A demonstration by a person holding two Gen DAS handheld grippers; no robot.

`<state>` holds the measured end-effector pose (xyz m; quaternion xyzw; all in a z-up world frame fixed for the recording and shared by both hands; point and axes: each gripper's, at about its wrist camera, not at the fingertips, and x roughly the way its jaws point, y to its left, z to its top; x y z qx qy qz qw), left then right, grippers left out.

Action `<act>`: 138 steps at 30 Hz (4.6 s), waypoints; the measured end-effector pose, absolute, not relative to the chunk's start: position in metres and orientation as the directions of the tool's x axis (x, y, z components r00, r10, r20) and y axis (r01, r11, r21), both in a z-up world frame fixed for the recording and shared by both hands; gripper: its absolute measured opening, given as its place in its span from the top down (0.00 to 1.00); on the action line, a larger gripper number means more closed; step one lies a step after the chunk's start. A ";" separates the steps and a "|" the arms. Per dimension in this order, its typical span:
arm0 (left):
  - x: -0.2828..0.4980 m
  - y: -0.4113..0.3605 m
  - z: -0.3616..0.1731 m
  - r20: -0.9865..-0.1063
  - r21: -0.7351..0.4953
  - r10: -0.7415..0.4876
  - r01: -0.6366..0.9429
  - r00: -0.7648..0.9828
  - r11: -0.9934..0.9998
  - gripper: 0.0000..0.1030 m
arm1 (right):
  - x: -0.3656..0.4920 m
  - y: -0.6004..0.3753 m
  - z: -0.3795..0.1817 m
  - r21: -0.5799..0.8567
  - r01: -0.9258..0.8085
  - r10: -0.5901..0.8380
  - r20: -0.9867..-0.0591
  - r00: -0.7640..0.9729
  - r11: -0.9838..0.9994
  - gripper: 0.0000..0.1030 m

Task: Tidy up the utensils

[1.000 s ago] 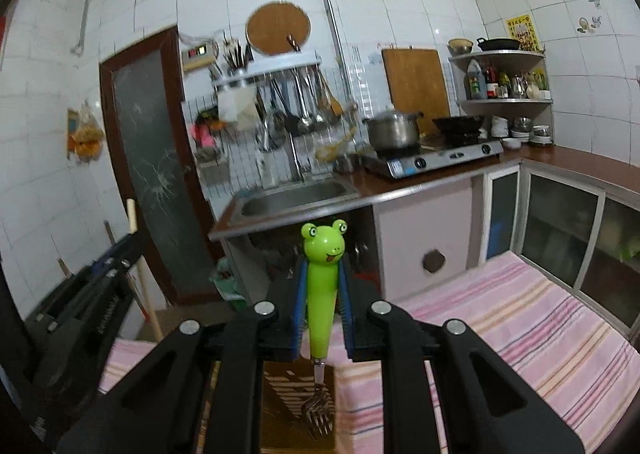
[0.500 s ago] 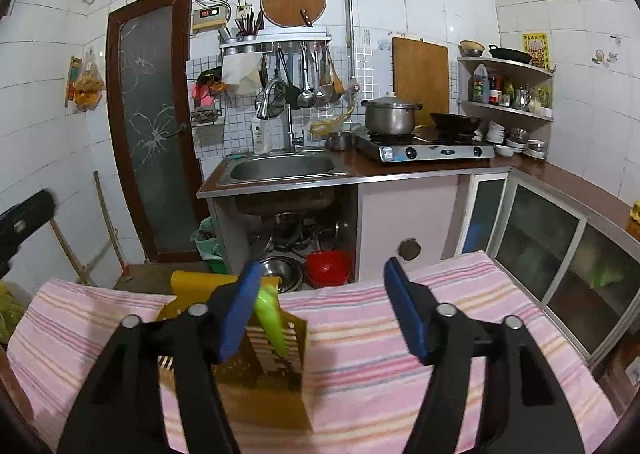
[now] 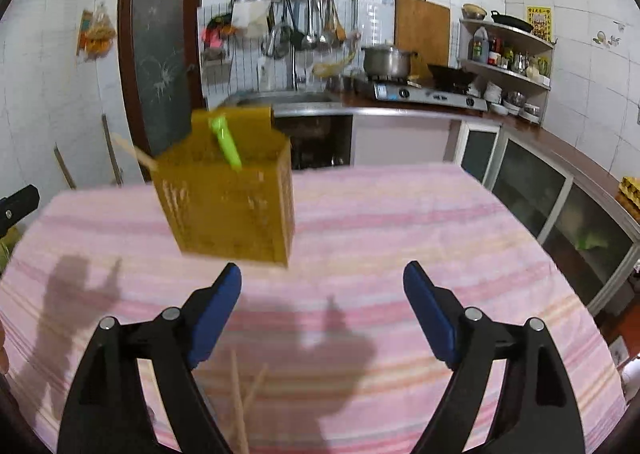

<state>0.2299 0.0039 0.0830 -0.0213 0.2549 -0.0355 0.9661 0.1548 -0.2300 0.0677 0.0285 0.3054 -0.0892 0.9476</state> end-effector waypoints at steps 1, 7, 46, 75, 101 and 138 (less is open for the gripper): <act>0.227 0.004 0.076 -0.504 -0.059 -0.083 0.062 0.860 0.996 0.05 | 0.153 -0.230 0.064 0.001 0.184 -0.148 -0.591 0.793 0.983 0.21; 0.209 0.004 0.032 -0.570 -0.070 -0.103 0.077 0.815 0.995 0.05 | 0.140 -0.229 0.038 0.016 0.191 -0.139 -0.623 0.770 0.981 0.21; 0.230 -0.018 -0.063 -0.795 0.032 -0.058 0.137 0.603 0.990 0.13 | 0.151 -0.195 -0.018 -0.010 0.112 -0.079 -0.773 0.629 0.994 0.44; 0.249 -0.037 -0.057 -0.818 -0.070 -0.139 0.142 0.559 0.987 0.88 | 0.174 -0.185 -0.016 0.075 0.094 0.003 -0.801 0.599 0.993 0.89; 0.193 -0.011 0.025 -0.567 -0.065 -0.130 0.113 0.814 0.991 0.95 | 0.132 -0.222 0.048 0.221 0.136 0.022 -0.594 0.804 0.966 0.91; 0.220 0.002 -0.039 -0.747 -0.062 -0.104 0.086 0.657 0.994 0.56 | 0.132 -0.228 -0.014 0.048 0.154 -0.058 -0.786 0.615 0.987 0.63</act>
